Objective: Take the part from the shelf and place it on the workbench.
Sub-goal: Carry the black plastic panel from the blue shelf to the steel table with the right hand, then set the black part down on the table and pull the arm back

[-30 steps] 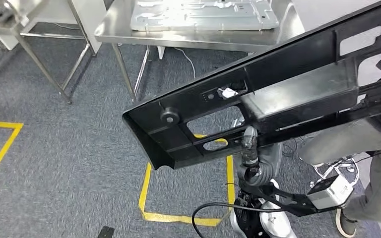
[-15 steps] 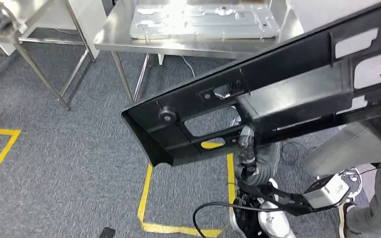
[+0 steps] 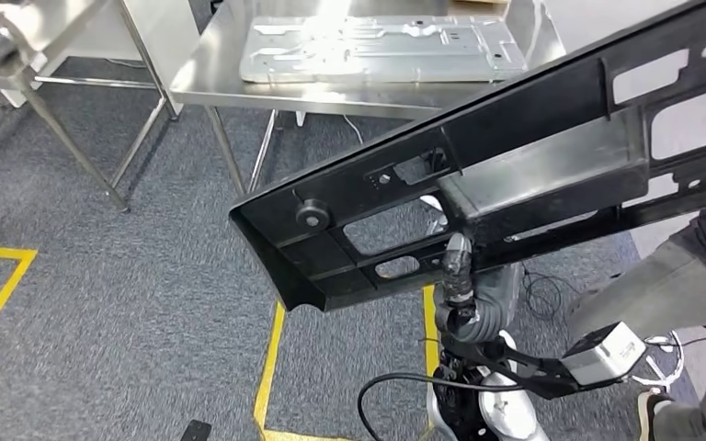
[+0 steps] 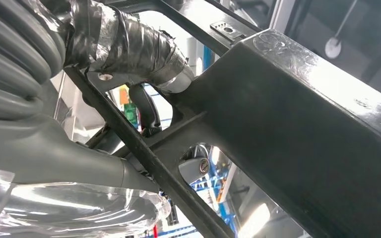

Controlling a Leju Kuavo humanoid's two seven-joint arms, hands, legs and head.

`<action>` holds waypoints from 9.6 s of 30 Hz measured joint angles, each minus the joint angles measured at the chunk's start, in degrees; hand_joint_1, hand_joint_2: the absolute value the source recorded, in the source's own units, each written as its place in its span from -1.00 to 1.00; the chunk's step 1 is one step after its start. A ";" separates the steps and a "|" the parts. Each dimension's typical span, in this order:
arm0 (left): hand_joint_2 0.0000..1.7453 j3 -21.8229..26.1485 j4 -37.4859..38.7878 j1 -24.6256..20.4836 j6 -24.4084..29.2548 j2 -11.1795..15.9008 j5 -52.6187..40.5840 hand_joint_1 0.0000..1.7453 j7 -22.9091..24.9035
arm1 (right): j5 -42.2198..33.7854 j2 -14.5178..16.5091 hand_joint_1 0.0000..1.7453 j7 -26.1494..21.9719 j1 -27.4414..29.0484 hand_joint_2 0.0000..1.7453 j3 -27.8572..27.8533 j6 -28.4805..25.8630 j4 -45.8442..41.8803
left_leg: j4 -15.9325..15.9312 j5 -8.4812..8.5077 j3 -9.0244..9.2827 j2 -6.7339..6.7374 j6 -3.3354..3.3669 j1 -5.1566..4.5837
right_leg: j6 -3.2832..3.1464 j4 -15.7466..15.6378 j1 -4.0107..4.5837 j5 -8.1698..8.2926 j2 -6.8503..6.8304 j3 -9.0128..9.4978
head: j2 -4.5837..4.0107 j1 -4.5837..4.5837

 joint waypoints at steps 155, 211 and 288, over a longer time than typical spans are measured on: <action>1.00 4.79 0.01 -4.28 -1.27 0.06 -2.71 -1.00 5.84 | 51.33 -18.48 1.00 28.73 -32.92 1.00 1.76 9.06 25.91 | 1.08 4.06 -6.10 -0.50 0.70 -0.41 | 0.71 1.56 -0.31 1.39 0.41 -2.37 | 0.00 -0.23; -1.00 5.46 0.01 -6.29 -2.46 -0.87 -5.48 -1.00 4.08 | 91.59 -25.88 -1.00 32.06 -43.00 -1.00 24.00 13.05 44.97 | 0.06 5.45 -5.64 0.22 0.46 -0.25 | 1.74 1.12 -1.23 1.16 0.29 -0.66 | 0.00 -0.05; -1.00 13.81 0.05 -4.05 -2.16 -0.16 -3.91 -1.00 3.50 | 6.96 -6.20 -1.00 7.94 4.07 -1.00 -15.62 -13.52 71.49 | -2.16 -1.19 3.02 0.38 0.26 -0.40 | 0.48 -1.22 -0.33 4.96 -0.86 -3.29 | 0.00 -0.25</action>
